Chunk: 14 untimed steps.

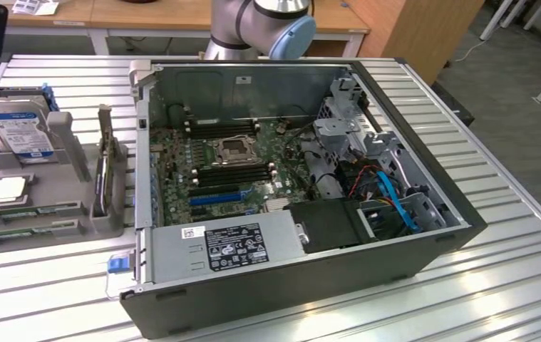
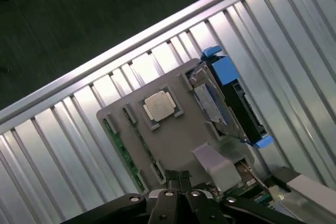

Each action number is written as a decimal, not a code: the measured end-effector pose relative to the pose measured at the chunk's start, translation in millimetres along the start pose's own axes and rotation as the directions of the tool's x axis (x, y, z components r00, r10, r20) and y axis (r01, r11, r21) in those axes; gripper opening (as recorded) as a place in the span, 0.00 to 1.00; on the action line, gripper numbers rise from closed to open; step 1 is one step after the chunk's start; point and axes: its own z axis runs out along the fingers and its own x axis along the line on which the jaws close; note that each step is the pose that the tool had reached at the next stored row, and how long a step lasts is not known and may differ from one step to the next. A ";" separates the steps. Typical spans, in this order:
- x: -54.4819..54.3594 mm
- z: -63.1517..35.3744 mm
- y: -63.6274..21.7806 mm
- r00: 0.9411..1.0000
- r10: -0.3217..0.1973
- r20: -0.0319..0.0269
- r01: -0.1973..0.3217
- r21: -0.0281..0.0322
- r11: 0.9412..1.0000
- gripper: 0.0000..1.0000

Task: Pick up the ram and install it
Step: 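Pick up the ram and move it above insertion slot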

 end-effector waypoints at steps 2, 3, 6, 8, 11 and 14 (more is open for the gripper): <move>0.1 3.2 -0.2 0.999 -0.036 -0.002 0.036 -0.001 0.999 0.11; 0.1 4.8 -0.2 0.999 -0.054 -0.002 0.054 -0.001 0.999 0.11; 0.3 9.6 -0.5 0.994 -0.109 -0.005 0.109 -0.003 0.994 0.11; 0.3 12.7 -0.6 0.989 -0.145 -0.006 0.145 -0.004 0.989 0.11; 0.5 17.5 -0.9 0.980 -0.199 -0.008 0.199 -0.006 0.980 0.11; 0.6 22.2 -1.0 0.968 -0.252 -0.011 0.252 -0.008 0.968 0.11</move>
